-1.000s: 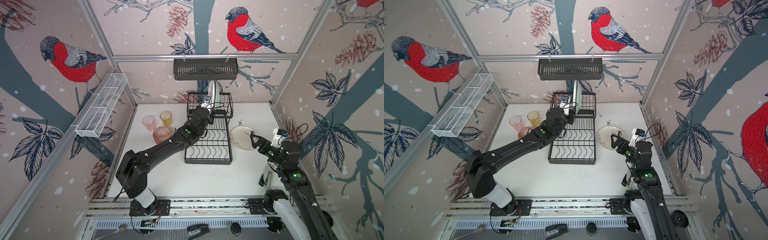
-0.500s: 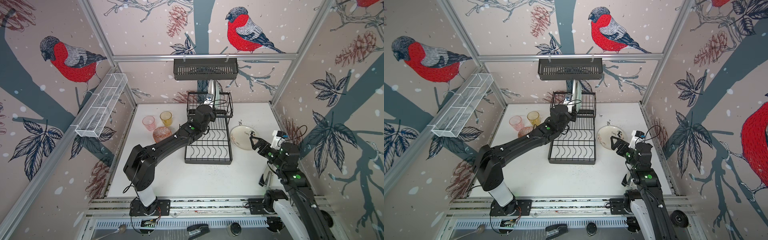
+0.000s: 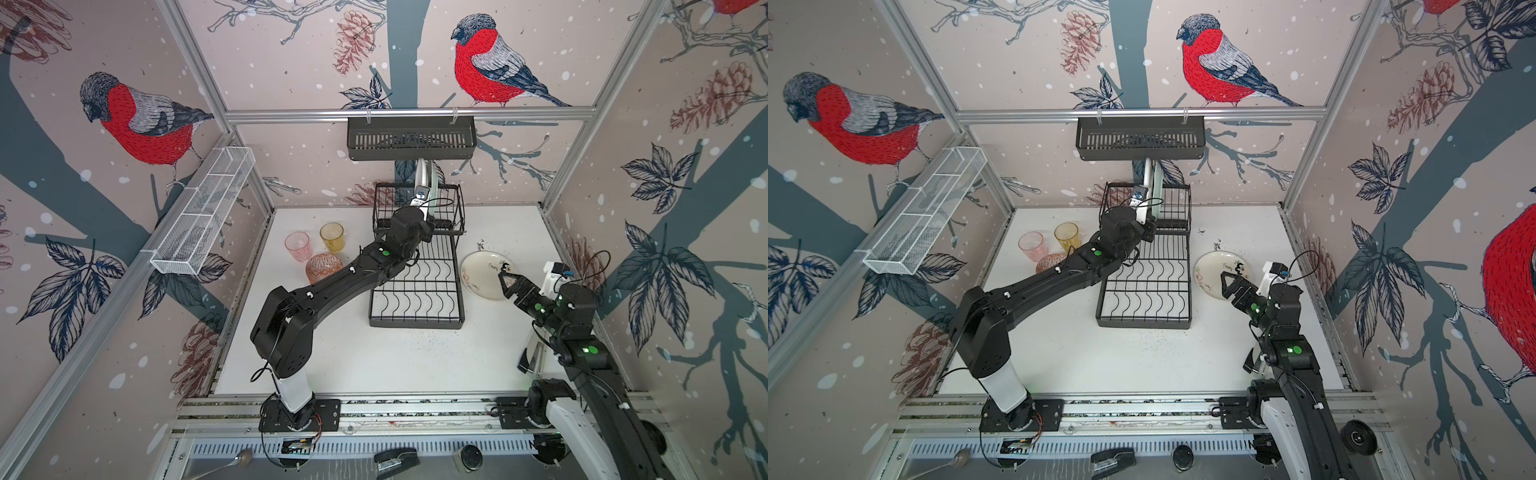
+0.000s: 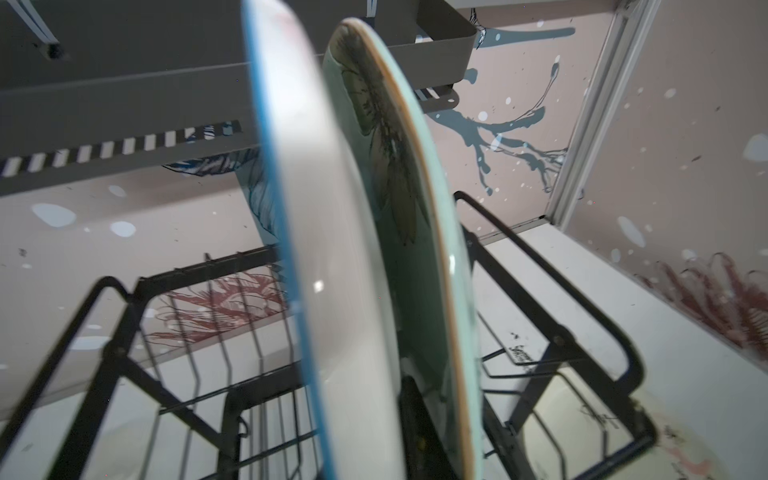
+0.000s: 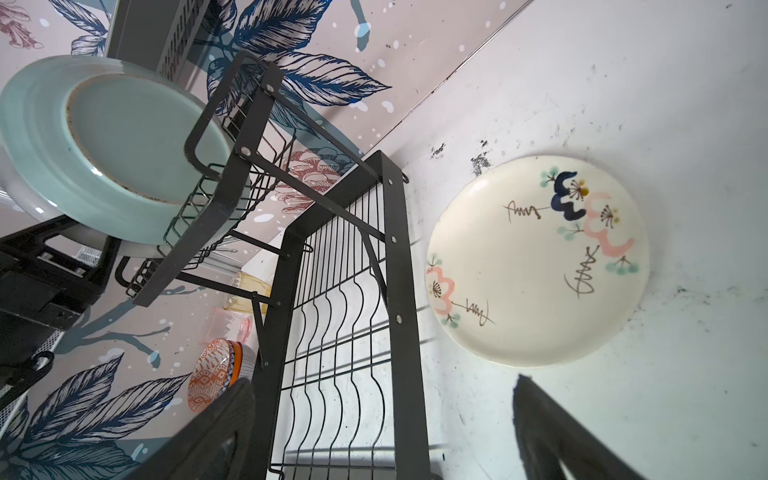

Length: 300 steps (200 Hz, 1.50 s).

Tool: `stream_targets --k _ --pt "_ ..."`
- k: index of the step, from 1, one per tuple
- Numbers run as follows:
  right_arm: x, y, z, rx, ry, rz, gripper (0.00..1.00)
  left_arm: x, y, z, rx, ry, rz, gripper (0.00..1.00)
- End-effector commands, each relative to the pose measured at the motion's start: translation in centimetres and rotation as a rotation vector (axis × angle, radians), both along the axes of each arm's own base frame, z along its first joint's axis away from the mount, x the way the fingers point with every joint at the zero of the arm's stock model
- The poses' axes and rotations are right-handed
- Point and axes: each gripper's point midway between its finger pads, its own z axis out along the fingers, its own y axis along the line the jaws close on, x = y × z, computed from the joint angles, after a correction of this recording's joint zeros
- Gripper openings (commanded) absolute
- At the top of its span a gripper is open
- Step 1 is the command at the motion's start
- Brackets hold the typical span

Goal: Unload the mixed dishes from the dish rack
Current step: 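Grip the rim of the front watermelon plate with the left gripper, then lift the watermelon plate up out of the upper rack with the left gripper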

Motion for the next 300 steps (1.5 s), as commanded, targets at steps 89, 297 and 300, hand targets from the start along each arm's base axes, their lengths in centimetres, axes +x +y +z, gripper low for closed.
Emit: stream_targets --k 89,297,300 --pt "0.3 -0.7 0.6 -0.021 -0.013 -0.038 0.97 0.4 0.8 1.9 -0.029 -0.038 0.022 0.00" --pt "0.3 -1.3 2.1 -0.043 0.007 -0.067 0.96 -2.5 1.8 10.8 -0.198 -0.273 -0.109 0.00" --pt "0.3 -1.3 2.1 -0.043 0.006 -0.068 0.96 -2.5 1.9 10.9 -0.197 -0.276 -0.106 0.00"
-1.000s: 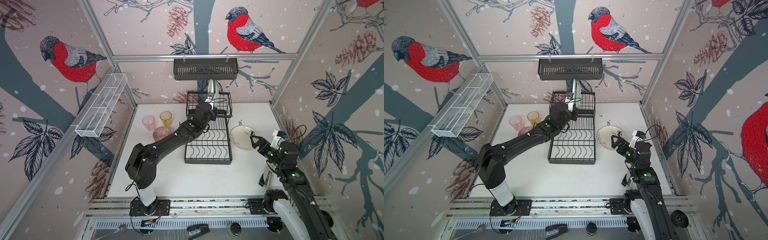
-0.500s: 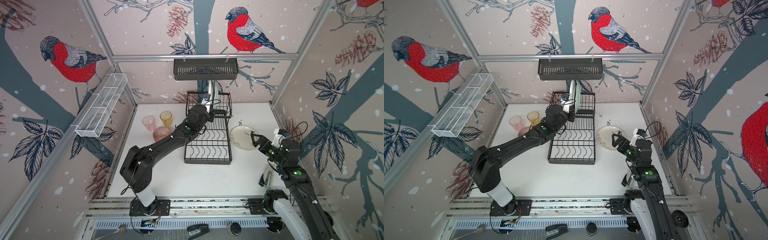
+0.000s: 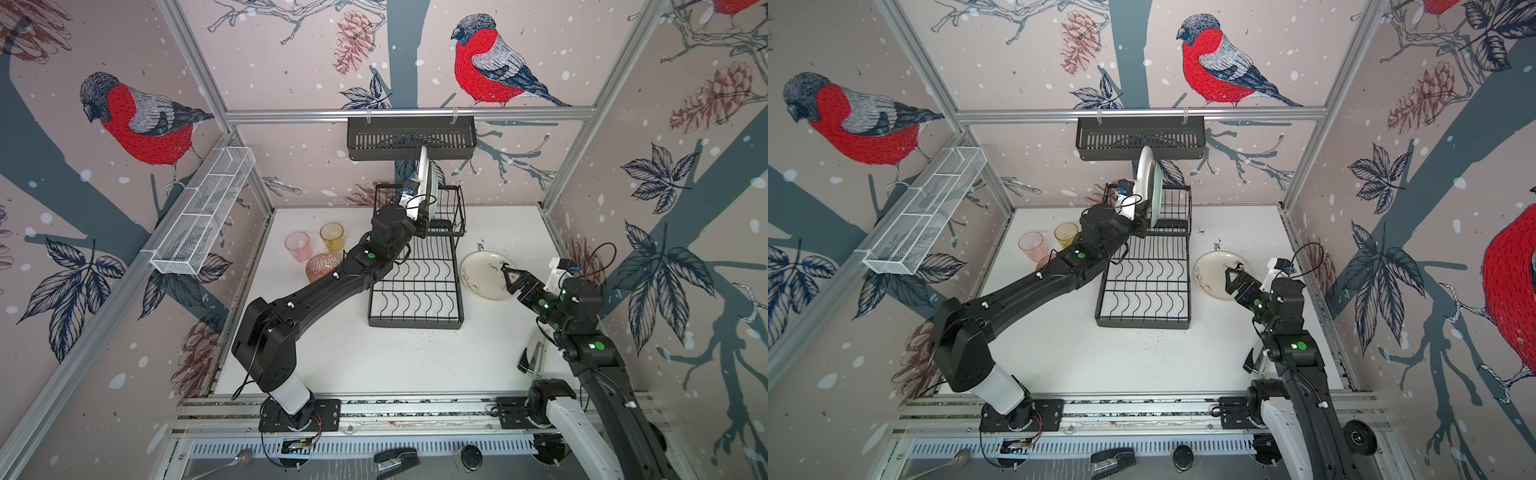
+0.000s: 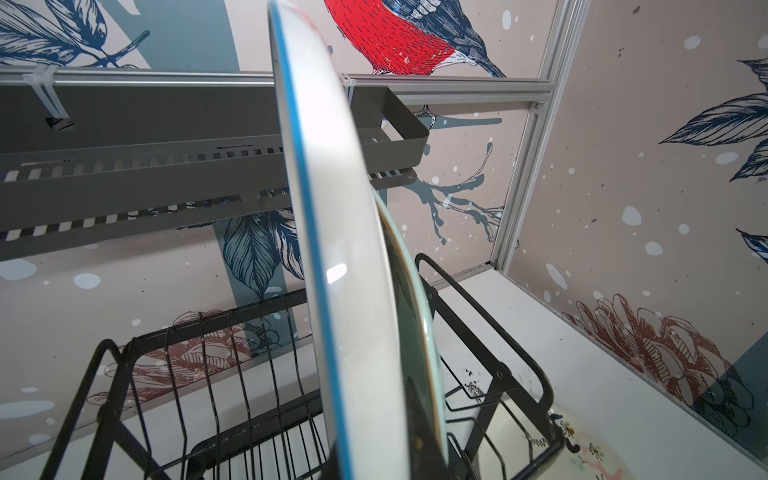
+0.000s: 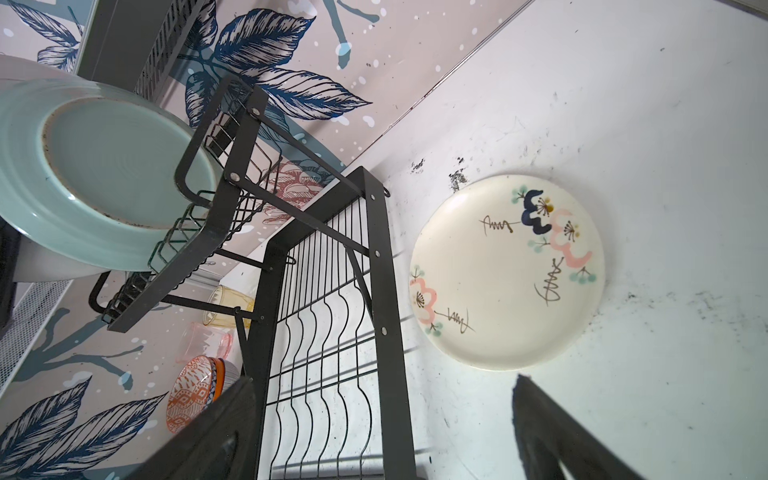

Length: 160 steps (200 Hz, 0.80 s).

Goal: Unload the mixed dishes from the dish rack
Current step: 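Lift the watermelon plate up out of the upper rack with the left gripper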

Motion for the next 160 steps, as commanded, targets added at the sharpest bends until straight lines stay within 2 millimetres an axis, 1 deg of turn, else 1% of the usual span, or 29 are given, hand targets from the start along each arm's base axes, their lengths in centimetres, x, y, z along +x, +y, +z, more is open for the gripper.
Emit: stream_targets --k 1,57,81,101,135,160 --pt "0.2 -0.2 0.9 0.004 -0.024 -0.012 0.96 -0.5 0.8 5.5 -0.085 -0.158 0.012 0.00" --pt "0.1 -0.3 1.8 0.000 -0.036 -0.015 0.96 -1.4 2.2 7.3 -0.104 -0.178 0.041 0.00" --pt "0.3 -0.4 1.5 0.008 -0.014 -0.023 0.96 -1.9 2.8 8.1 -0.099 -0.177 0.048 0.00" --pt "0.5 -0.1 1.4 0.017 -0.005 -0.010 0.96 -2.7 3.7 8.5 -0.107 -0.178 0.057 0.00" --pt "0.7 -0.1 1.5 0.029 0.005 -0.011 0.96 -3.9 4.5 8.3 -0.094 -0.153 0.056 0.00" --pt "1.1 0.2 1.6 0.048 0.008 0.001 0.96 -5.2 5.5 8.6 -0.104 -0.160 0.056 0.00"
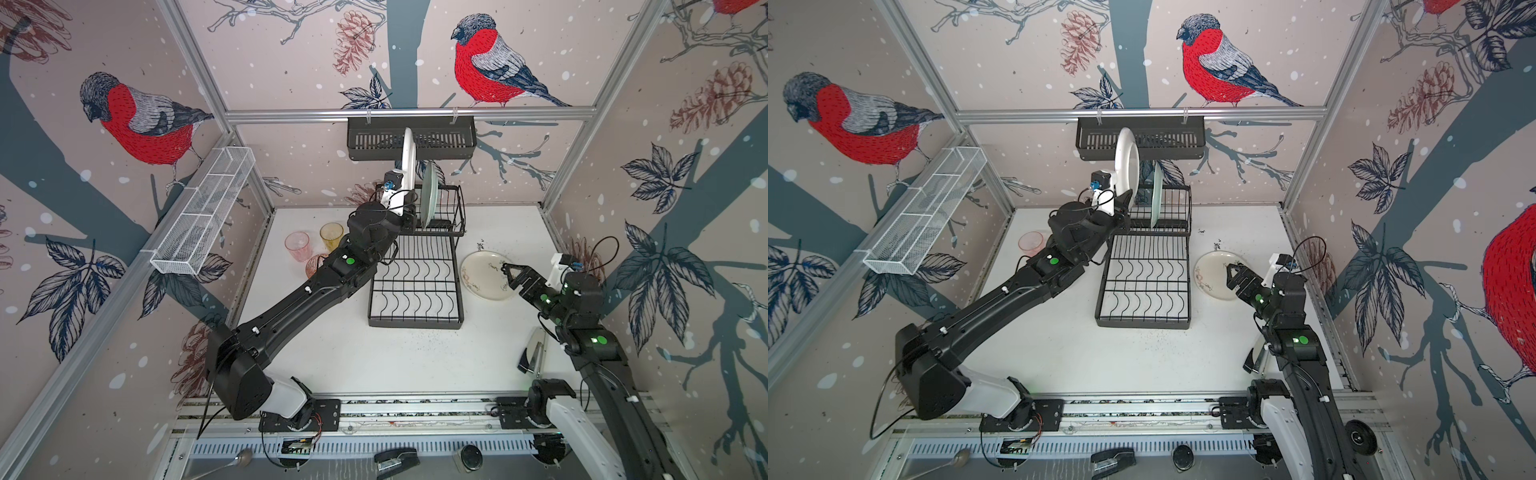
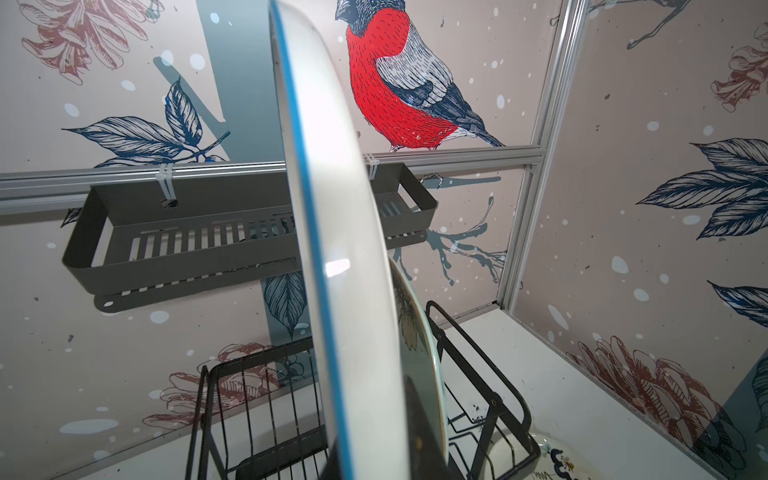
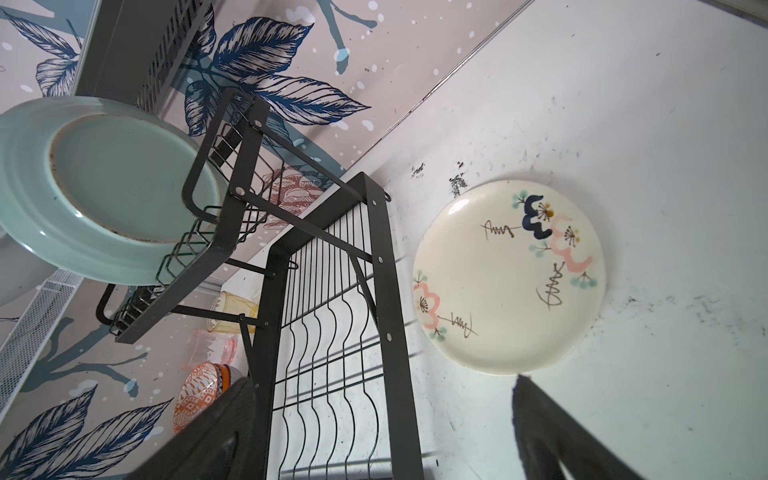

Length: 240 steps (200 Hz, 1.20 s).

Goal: Unload the mixed dishes from the dish rack
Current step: 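Lift the watermelon plate up out of the upper rack with the left gripper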

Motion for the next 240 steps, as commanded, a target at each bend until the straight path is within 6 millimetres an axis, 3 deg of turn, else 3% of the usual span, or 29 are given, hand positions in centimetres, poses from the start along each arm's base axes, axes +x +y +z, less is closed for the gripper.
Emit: stream_targets --k 1,61,139,240 --pt "0.3 0.3 0.7 0.024 -0.020 0.012 0.96 -1.4 1.2 2.9 -0.067 -0.083 0.006 0.00" --pt "0.5 0.4 1.7 0.043 -0.032 0.011 0.96 -4.4 2.7 4.1 -0.128 -0.086 -0.015 0.00" --pt "0.2 1.1 2.8 0.049 -0.056 0.054 0.96 -8.4 1.8 4.3 -0.119 -0.047 -0.076 0.00" --pt "-0.3 2.4 3.8 0.096 -0.072 0.123 0.96 -12.8 1.8 1.9 -0.125 0.045 -0.262 0.00"
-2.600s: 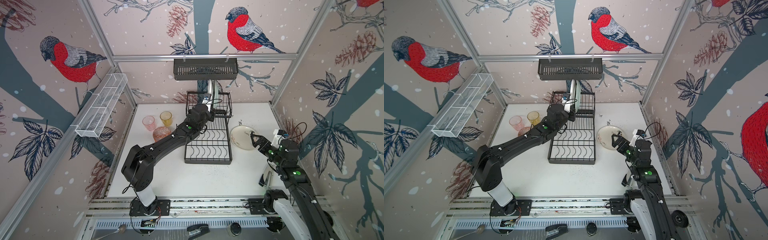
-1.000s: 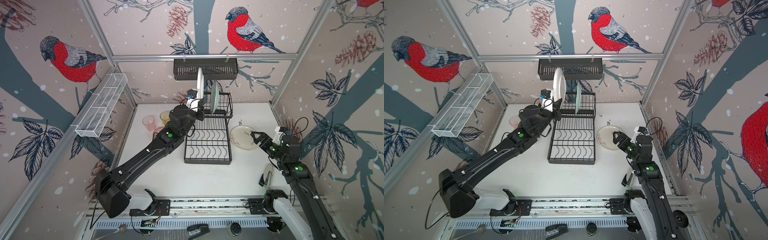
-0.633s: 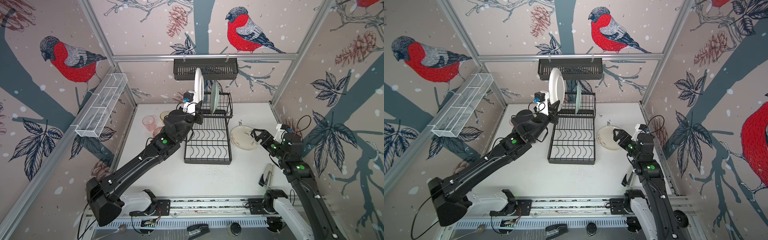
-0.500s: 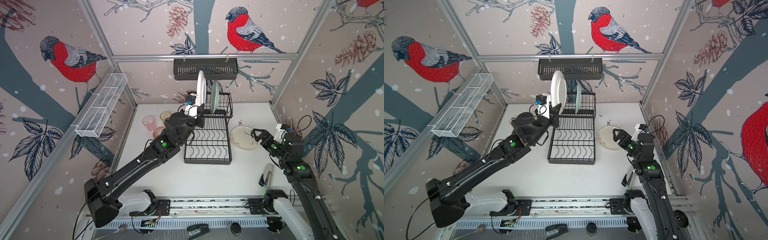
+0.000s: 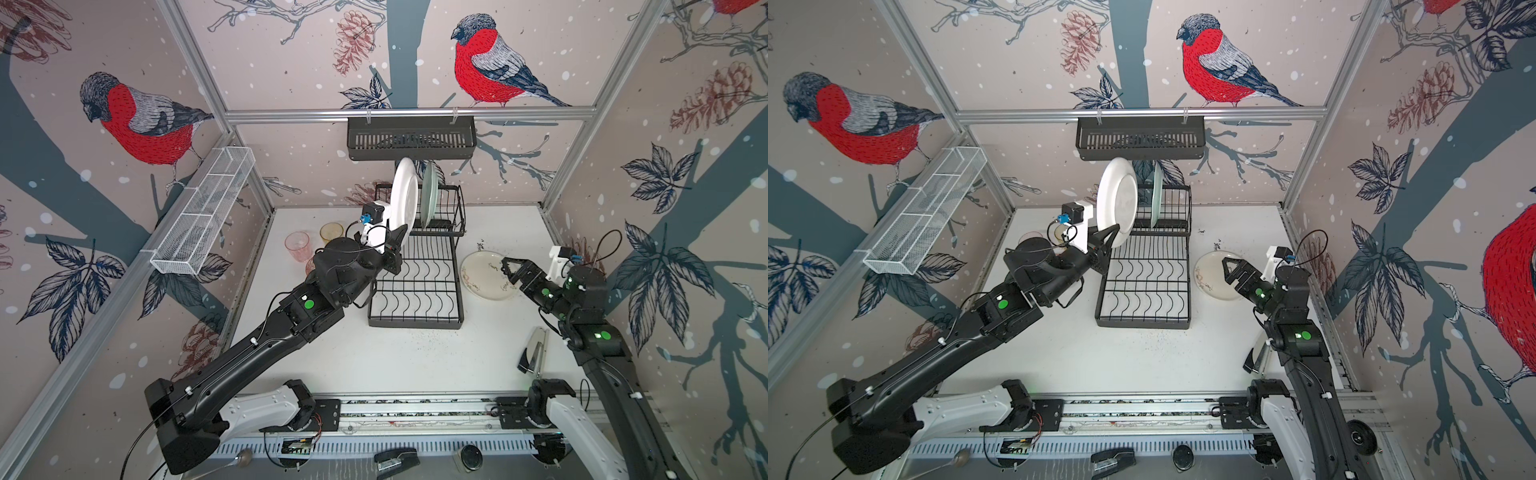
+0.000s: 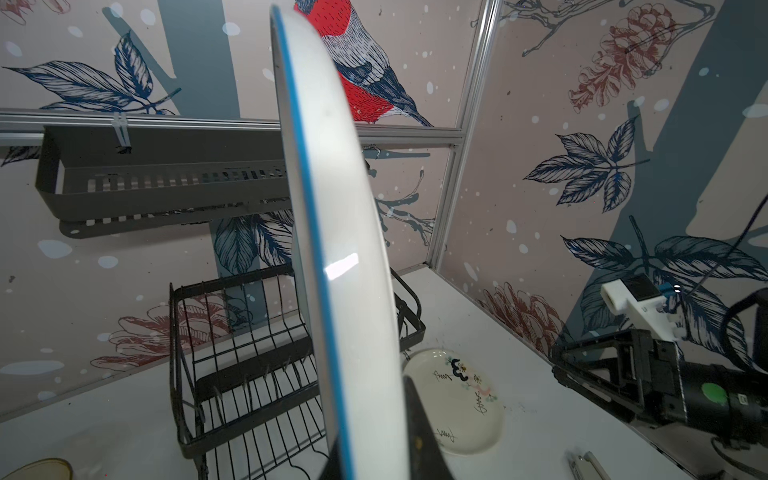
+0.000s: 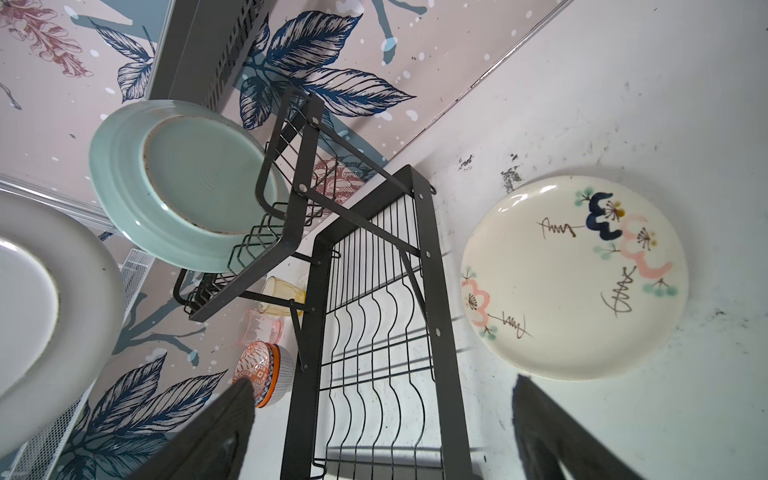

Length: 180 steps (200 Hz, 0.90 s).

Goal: Unload the mixed dishes from the dish rack
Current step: 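Lift the watermelon plate up out of the upper rack with the left gripper, then carry the plate toward the right gripper while the right gripper reaches to it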

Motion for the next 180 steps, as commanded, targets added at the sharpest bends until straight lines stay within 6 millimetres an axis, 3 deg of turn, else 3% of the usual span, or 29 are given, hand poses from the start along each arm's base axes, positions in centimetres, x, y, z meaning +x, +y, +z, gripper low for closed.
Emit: stream_targets --k 1,24,70,88,124,180 --pt "-0.1 0.5 0.8 0.028 -0.020 0.025 0.96 -1.5 0.1 2.3 -0.088 -0.055 -0.057 0.00" --pt "-0.2 0.9 0.8 0.061 -0.013 0.038 0.96 -2.3 0.1 1.6 -0.086 -0.050 -0.096 0.00" --pt "0.3 1.9 1.7 0.094 -0.016 0.097 0.96 -4.0 -1.8 -1.4 -0.061 -0.005 -0.231 0.00" --pt "0.8 2.0 1.8 0.085 0.008 0.109 0.96 -4.5 -2.4 -3.4 -0.039 0.018 -0.258 0.00" --pt "0.9 2.8 3.2 0.132 -0.006 0.148 0.96 -6.0 -3.4 -4.2 -0.039 0.013 -0.328 0.00" --pt "0.6 2.9 4.0 0.152 0.002 0.152 0.96 -5.7 -6.0 -7.8 0.026 0.065 -0.374 0.00"
